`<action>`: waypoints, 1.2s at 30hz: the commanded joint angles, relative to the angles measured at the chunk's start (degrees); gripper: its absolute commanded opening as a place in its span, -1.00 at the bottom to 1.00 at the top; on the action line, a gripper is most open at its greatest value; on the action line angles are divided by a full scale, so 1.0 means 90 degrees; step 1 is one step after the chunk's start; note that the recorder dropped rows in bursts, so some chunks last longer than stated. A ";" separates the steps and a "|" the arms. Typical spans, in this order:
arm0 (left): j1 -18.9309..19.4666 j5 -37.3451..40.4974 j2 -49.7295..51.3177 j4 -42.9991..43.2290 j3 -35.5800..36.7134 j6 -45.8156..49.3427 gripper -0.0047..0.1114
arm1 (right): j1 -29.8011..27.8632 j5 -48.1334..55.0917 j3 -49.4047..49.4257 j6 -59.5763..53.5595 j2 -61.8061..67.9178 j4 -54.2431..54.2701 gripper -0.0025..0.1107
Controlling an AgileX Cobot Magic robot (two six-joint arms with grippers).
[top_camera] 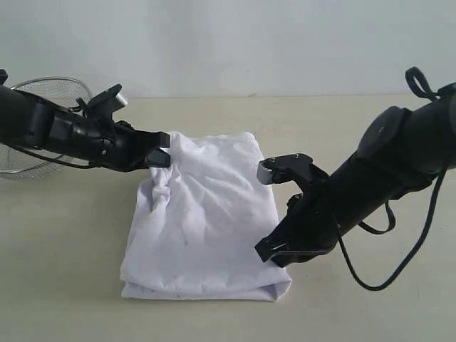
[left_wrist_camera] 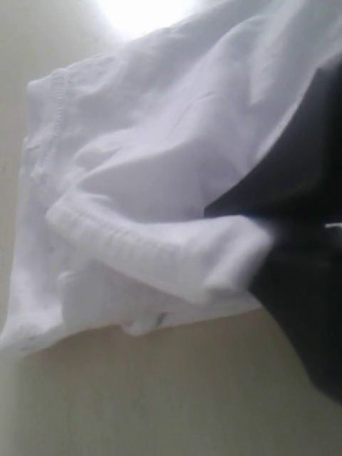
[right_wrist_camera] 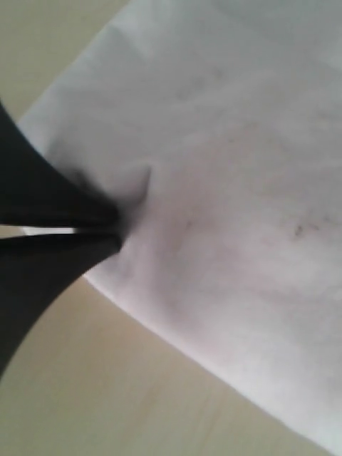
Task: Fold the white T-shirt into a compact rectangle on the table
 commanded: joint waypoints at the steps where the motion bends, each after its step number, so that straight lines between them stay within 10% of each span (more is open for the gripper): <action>1: 0.0017 -0.0111 0.0005 0.0169 -0.0025 0.0045 -0.84 | 0.0108 0.0017 -0.0023 0.0009 -0.0001 0.0042 -0.96; 28: 0.0756 0.1317 -0.0136 0.1373 -0.1233 -0.0844 -0.84 | 0.0417 -0.0036 -0.0023 0.0048 0.0479 0.0085 -0.96; 36: 0.0756 0.1685 0.0092 0.1825 -0.1233 -0.1355 0.10 | 0.0417 -0.0050 -0.0023 0.0048 0.0479 0.0085 -0.96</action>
